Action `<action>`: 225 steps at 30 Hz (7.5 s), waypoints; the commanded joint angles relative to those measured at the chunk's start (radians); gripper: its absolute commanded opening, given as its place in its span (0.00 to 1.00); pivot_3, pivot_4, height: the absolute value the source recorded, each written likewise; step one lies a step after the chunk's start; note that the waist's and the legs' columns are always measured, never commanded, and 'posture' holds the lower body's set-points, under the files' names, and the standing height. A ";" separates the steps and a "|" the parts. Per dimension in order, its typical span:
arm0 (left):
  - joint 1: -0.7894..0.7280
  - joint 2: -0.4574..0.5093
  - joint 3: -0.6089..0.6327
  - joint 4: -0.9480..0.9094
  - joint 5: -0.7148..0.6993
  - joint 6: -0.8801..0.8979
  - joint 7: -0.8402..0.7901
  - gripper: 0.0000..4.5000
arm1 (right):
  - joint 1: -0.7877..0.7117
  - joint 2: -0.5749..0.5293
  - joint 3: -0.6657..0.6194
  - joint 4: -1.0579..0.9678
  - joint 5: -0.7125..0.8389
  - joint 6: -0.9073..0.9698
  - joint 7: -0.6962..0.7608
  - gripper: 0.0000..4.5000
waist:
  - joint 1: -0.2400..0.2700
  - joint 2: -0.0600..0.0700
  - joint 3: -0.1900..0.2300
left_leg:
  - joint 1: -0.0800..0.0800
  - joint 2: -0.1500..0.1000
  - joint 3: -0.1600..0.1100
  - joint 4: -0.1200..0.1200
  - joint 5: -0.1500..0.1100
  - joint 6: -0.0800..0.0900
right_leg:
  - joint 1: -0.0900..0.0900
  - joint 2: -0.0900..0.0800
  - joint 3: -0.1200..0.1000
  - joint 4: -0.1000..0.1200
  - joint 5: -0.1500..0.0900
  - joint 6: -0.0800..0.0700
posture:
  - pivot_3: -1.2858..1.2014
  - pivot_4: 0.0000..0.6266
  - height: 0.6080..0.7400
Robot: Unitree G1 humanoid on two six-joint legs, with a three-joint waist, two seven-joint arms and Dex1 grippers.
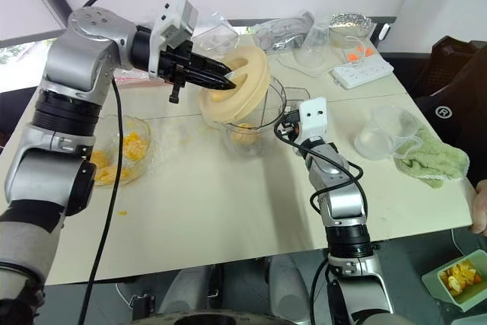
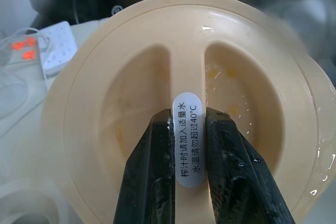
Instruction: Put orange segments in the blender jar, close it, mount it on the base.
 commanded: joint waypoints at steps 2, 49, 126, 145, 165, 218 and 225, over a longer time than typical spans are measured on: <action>-0.104 0.008 0.052 -0.073 -0.055 -0.016 -0.025 0.05 | -0.012 0.009 0.121 -0.045 -0.013 0.028 0.078 0.20 | 0.001 0.000 0.000 | 0.000 0.000 0.000 0.000 0.000 0.000 | 0.000 0.000 0.000 0.000 0.000 0.000 | 0.52 0.24 1.00; 0.130 0.096 -0.256 -0.142 0.169 0.125 0.034 0.05 | -0.014 -0.058 0.064 0.048 -0.088 -0.069 0.034 0.20 | 0.019 -0.001 0.000 | 0.007 0.000 0.000 0.001 0.001 -0.001 | 0.009 0.000 0.001 0.000 -0.003 -0.004 | 0.52 0.24 1.00; 1.025 0.009 0.364 -0.979 -0.302 0.391 0.812 0.99 | -0.857 -0.183 -0.153 0.445 -0.012 0.159 -0.048 0.20 | -0.014 0.000 0.001 | 0.000 0.000 0.001 -0.006 0.003 -0.005 | -0.003 -0.005 0.000 0.000 -0.007 -0.006 | 0.52 0.24 1.00; 1.190 -0.052 0.375 -1.139 -0.318 0.396 1.047 0.99 | -1.146 0.059 -0.142 1.080 -0.013 -0.210 -0.072 0.20 | -0.022 0.000 0.001 | 0.000 0.000 -0.002 -0.014 0.004 -0.007 | -0.005 -0.007 -0.001 -0.001 -0.005 -0.004 | 0.52 0.24 1.00; 1.195 -0.020 0.361 -1.150 -0.333 0.398 1.086 0.99 | -1.125 0.032 -0.135 1.259 -0.061 -0.335 -0.113 0.20 | -0.023 0.000 0.001 | 0.001 -0.001 -0.001 -0.016 0.005 -0.009 | -0.005 -0.006 -0.001 -0.001 -0.005 -0.006 | 0.52 0.24 1.00; 1.114 -0.007 0.461 -1.115 -0.437 0.411 1.102 1.00 | -0.168 -0.527 -0.104 -0.077 0.254 0.207 0.751 0.99 | 0.000 -0.001 0.001 | 0.003 -0.001 -0.001 -0.015 0.006 -0.011 | -0.002 -0.003 -0.001 -0.001 -0.005 -0.004 | 0.52 0.24 1.00; 1.135 0.043 0.514 -1.143 -0.499 0.432 1.103 1.00 | -0.075 -0.695 -0.273 -0.204 0.454 0.354 0.845 0.99 | 0.001 -0.001 0.001 | 0.007 0.002 -0.002 -0.009 0.006 -0.011 | 0.003 0.001 -0.001 -0.001 -0.008 -0.012 | 0.52 0.24 1.00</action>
